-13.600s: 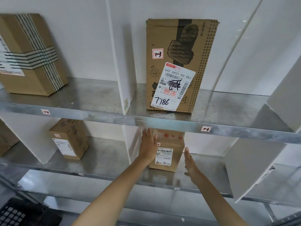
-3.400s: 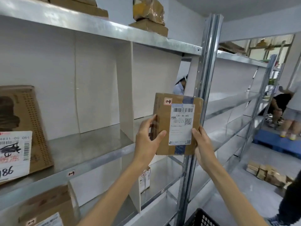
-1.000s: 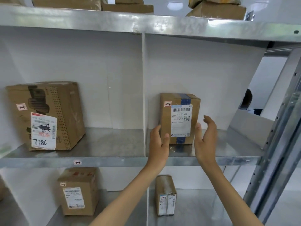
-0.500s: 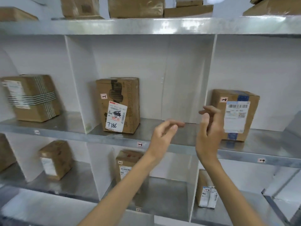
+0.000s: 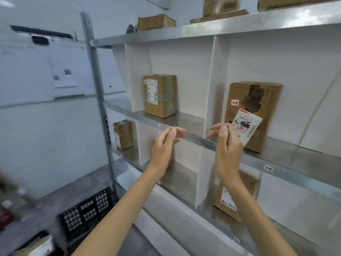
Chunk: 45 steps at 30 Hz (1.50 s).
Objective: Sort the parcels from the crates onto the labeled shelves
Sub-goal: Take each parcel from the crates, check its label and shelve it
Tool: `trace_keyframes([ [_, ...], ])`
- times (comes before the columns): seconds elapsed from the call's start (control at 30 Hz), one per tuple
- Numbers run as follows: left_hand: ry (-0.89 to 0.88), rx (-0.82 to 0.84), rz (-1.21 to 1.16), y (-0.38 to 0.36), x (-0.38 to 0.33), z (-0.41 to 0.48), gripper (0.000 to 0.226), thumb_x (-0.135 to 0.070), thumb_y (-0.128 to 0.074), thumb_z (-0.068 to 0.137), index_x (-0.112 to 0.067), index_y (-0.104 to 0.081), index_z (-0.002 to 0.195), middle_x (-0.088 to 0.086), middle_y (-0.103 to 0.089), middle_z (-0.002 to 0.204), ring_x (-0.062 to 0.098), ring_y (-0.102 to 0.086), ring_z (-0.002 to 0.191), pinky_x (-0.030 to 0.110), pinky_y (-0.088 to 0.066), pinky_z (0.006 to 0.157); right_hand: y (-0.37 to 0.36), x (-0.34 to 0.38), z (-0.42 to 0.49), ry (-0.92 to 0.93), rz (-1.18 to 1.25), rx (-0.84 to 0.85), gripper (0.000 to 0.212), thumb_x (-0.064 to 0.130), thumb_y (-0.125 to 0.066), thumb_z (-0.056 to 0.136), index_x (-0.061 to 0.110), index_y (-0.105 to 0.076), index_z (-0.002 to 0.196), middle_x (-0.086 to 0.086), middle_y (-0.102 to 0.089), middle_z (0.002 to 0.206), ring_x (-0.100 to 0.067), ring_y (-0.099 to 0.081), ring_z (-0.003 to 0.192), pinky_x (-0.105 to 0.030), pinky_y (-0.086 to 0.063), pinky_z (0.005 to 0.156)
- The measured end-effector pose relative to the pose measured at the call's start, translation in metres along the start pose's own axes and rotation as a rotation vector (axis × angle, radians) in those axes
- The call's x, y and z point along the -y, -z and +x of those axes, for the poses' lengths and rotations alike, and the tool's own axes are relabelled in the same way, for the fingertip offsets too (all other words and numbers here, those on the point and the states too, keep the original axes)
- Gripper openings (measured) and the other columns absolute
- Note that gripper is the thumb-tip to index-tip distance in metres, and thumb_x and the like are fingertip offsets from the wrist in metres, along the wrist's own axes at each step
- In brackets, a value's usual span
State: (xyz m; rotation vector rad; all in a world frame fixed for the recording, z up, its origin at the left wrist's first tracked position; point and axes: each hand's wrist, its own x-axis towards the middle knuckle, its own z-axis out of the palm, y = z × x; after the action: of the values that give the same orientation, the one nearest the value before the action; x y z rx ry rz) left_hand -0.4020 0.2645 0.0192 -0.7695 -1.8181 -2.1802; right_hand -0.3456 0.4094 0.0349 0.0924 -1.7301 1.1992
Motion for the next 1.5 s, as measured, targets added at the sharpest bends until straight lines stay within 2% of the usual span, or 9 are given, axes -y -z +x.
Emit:
trace_keyframes([
  [0.23, -0.014, -0.316, 0.149, 0.135, -0.007, -0.011, 0.035, -0.019, -0.035, 0.101, -0.016, -0.067, 0.089, 0.004, -0.07, 0.096, 0.018, -0.065, 0.096, 0.028, -0.05, 0.088, -0.127, 0.002, -0.026, -0.054, 0.208, 0.278, 0.035, 0.018, -0.037, 0.099, 0.012, -0.063, 0.077, 0.0, -0.064, 0.069, -0.016, -0.061, 0.069, -0.029, -0.045, 0.068],
  [0.37, -0.002, -0.502, 0.219, 0.204, -0.009, -0.025, 0.035, -0.018, -0.035, 0.101, -0.019, -0.066, 0.086, 0.003, -0.07, 0.093, 0.018, -0.064, 0.094, 0.035, -0.048, 0.093, -0.196, 0.002, -0.048, -0.064, 0.314, 0.451, 0.035, 0.018, -0.038, 0.099, 0.014, -0.063, 0.076, 0.003, -0.064, 0.068, -0.007, -0.059, 0.067, -0.014, -0.042, 0.066],
  [0.53, 0.009, -0.736, 0.355, 0.276, -0.003, -0.048, 0.034, -0.018, -0.035, 0.101, -0.016, -0.065, 0.087, 0.002, -0.07, 0.092, 0.016, -0.065, 0.092, 0.034, -0.048, 0.09, -0.282, -0.001, -0.078, -0.12, 0.446, 0.696, 0.033, 0.015, -0.039, 0.1, 0.011, -0.063, 0.078, 0.001, -0.065, 0.07, -0.01, -0.06, 0.068, -0.026, -0.046, 0.07],
  [0.67, 0.061, -0.905, 0.432, 0.327, 0.002, -0.07, 0.032, -0.012, -0.034, 0.101, -0.009, -0.064, 0.091, 0.011, -0.069, 0.097, 0.023, -0.064, 0.096, 0.036, -0.048, 0.091, -0.342, -0.005, -0.102, -0.136, 0.516, 0.835, 0.034, 0.018, -0.04, 0.099, 0.015, -0.063, 0.075, 0.004, -0.065, 0.067, -0.004, -0.06, 0.067, -0.017, -0.043, 0.066],
  [0.77, 0.088, -1.026, 0.469, 0.357, 0.001, -0.089, 0.032, -0.01, -0.034, 0.1, -0.01, -0.064, 0.089, 0.008, -0.068, 0.093, 0.018, -0.063, 0.09, 0.029, -0.049, 0.086, -0.38, -0.007, -0.121, -0.152, 0.535, 0.975, 0.034, 0.022, -0.04, 0.1, 0.016, -0.063, 0.075, 0.002, -0.065, 0.067, -0.01, -0.061, 0.07, -0.022, -0.044, 0.068],
  [0.87, 0.108, -1.143, 0.493, 0.384, 0.001, -0.105, 0.03, -0.009, -0.035, 0.1, -0.007, -0.062, 0.088, 0.013, -0.067, 0.094, 0.017, -0.062, 0.087, 0.022, -0.049, 0.081, -0.413, -0.008, -0.14, -0.153, 0.556, 1.066, 0.035, 0.025, -0.04, 0.1, 0.02, -0.064, 0.074, 0.002, -0.067, 0.067, -0.009, -0.061, 0.066, -0.016, -0.042, 0.064],
  [0.93, 0.12, -1.216, 0.516, 0.403, 0.0, -0.115, 0.029, -0.01, -0.035, 0.1, -0.006, -0.062, 0.09, 0.015, -0.066, 0.096, 0.019, -0.062, 0.089, 0.028, -0.047, 0.085, -0.435, -0.006, -0.152, -0.144, 0.563, 1.121, 0.036, 0.025, -0.041, 0.1, 0.021, -0.065, 0.074, 0.002, -0.068, 0.067, -0.004, -0.058, 0.061, -0.012, -0.04, 0.06],
  [1.1, 0.166, -1.344, 0.541, 0.458, -0.001, -0.147, 0.029, -0.013, -0.036, 0.1, -0.009, -0.063, 0.09, 0.006, -0.069, 0.092, 0.02, -0.064, 0.091, 0.038, -0.046, 0.091, -0.492, 0.009, -0.186, -0.161, 0.56, 1.261, 0.036, 0.024, -0.041, 0.1, 0.018, -0.066, 0.074, 0.0, -0.068, 0.068, -0.002, -0.055, 0.056, -0.009, -0.038, 0.055],
  [1.5, 0.287, -1.424, 0.545, 0.632, -0.011, -0.206, 0.029, -0.011, -0.037, 0.1, -0.012, -0.063, 0.086, 0.002, -0.067, 0.086, 0.016, -0.062, 0.083, 0.031, -0.047, 0.08, -0.634, 0.076, -0.293, -0.271, 0.533, 1.441, 0.036, 0.02, -0.04, 0.1, 0.017, -0.065, 0.074, -0.001, -0.068, 0.068, -0.004, -0.063, 0.066, -0.005, -0.043, 0.065],
])
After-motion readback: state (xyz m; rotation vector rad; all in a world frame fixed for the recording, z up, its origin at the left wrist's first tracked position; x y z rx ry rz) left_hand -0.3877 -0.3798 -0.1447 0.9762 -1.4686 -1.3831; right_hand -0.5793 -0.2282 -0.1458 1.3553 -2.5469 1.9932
